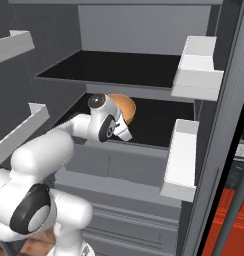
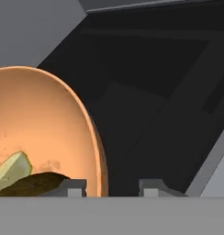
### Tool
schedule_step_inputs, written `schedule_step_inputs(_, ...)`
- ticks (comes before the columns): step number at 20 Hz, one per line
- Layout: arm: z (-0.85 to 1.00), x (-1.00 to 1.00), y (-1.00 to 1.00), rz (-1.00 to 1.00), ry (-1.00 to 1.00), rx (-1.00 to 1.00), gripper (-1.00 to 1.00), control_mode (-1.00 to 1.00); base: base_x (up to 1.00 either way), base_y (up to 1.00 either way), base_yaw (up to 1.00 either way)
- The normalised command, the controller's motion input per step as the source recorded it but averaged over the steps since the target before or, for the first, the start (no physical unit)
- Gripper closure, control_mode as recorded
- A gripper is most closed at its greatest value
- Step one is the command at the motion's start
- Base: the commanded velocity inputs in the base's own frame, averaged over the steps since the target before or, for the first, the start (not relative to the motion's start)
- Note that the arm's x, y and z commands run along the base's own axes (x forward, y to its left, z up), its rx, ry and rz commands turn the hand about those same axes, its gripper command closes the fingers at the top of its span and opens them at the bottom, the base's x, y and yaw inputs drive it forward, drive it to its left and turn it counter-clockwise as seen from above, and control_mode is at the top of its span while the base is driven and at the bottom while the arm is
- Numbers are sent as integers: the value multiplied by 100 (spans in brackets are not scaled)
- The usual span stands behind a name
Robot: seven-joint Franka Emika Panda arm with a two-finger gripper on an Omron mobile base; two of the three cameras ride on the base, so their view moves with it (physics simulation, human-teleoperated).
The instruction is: Place the bowl with the avocado and lemon wedge on the second highest shelf of the fridge. Place the bowl with the chicken drumsticks on the top shelf of the fridge.
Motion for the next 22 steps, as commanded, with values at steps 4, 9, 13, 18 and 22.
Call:
schedule_step_inputs(4,59,-93,14,0,-9,0,-100,-100,0,0,0)
schedule_step_inputs(9,66,-100,9,0,-8,0,-100,-100,0,0,0)
schedule_step_inputs(13,74,-100,13,0,0,0,-100,-100,0,0,0)
schedule_step_inputs(18,65,-100,16,4,14,0,-100,-100,0,0,0)
schedule_step_inputs(22,8,-100,0,20,16,0,-100,-100,0,0,0)
